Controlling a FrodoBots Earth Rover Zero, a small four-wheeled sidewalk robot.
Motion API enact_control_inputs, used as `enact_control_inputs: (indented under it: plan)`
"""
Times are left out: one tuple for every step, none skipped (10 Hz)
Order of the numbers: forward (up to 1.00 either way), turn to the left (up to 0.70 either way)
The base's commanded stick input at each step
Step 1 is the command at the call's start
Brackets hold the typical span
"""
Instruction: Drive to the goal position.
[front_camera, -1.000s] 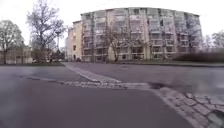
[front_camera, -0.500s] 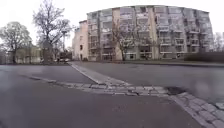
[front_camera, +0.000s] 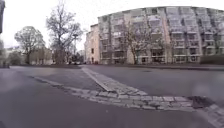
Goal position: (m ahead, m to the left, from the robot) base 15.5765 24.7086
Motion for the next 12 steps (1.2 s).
enact_control_inputs:
  plan:
    - [1.0,0.4]
    - [1.0,0.4]
    - [1.0,0.4]
    - [1.0,0.4]
    - [1.0,0.08]
    - [1.0,0.0]
    - [1.0,0.08]
    - [1.0,0.28]
    - [1.0,0.4]
    - [1.0,0.4]
    - [1.0,0.4]
    - [1.0,0.4]
